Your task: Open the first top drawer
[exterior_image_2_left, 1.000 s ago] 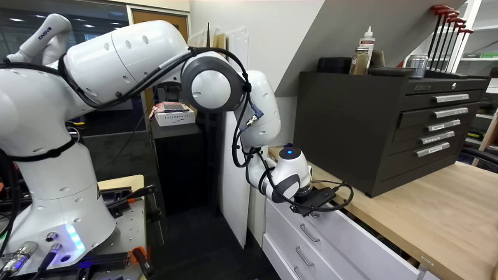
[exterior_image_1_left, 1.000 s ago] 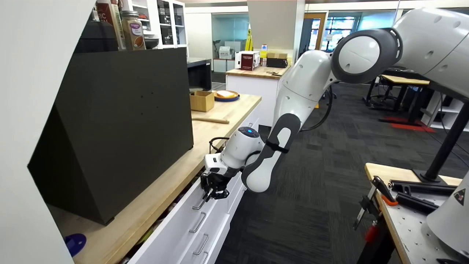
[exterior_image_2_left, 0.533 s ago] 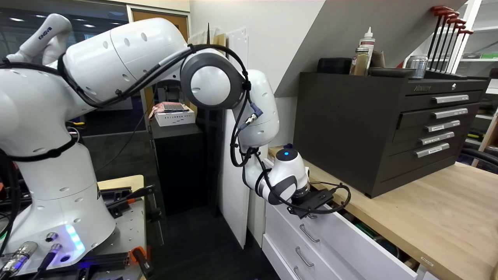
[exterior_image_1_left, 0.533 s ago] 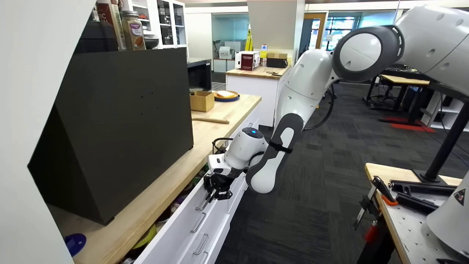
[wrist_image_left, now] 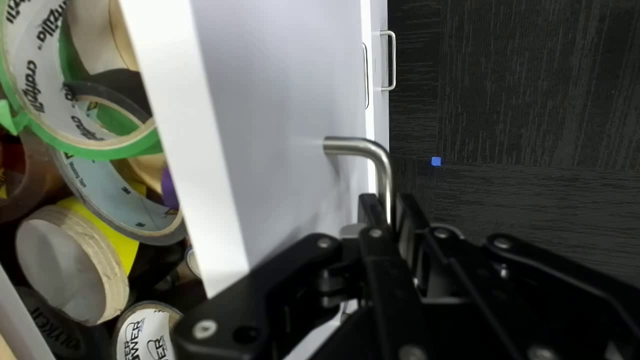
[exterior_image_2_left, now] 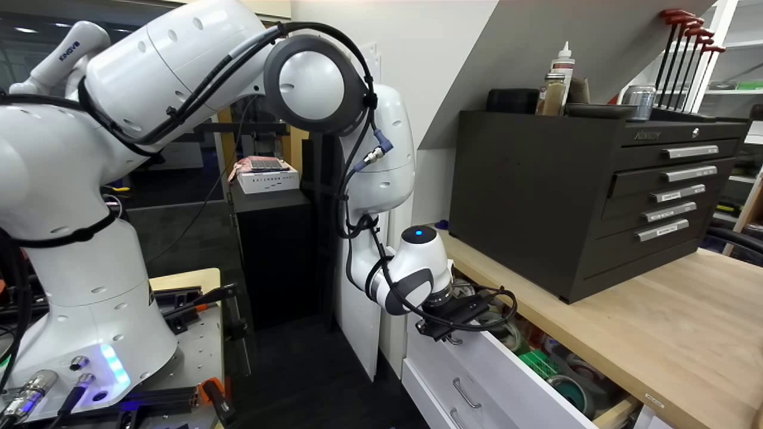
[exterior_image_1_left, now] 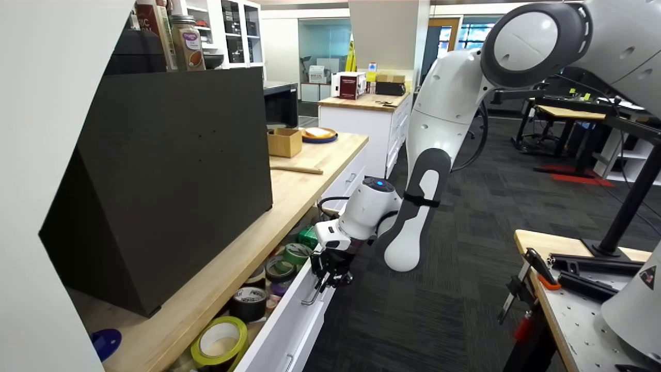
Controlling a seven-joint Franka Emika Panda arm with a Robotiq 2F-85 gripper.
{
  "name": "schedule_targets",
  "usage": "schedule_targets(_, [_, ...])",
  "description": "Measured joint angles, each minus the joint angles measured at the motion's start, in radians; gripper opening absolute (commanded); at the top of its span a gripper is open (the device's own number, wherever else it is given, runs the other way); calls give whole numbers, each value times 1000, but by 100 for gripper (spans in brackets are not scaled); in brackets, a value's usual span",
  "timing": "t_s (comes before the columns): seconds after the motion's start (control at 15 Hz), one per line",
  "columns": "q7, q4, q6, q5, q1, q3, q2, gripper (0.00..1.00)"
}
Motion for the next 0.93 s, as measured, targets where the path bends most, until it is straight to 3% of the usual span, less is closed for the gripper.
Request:
schedule_targets(0.07, [0,-17,7,0,0,-3,-8,36])
schedule_targets(0.2, [4,-42,7,0,1,-7,-23,42])
schedule_targets(0.53, [44,-97,-10,0,7,-17,-100,74])
schedule_targets(0.8, [85,-137,-112,2,42,-16,-210,98])
schedule_targets(0.93, [117,-139,-196,12,64,-9,-277,100])
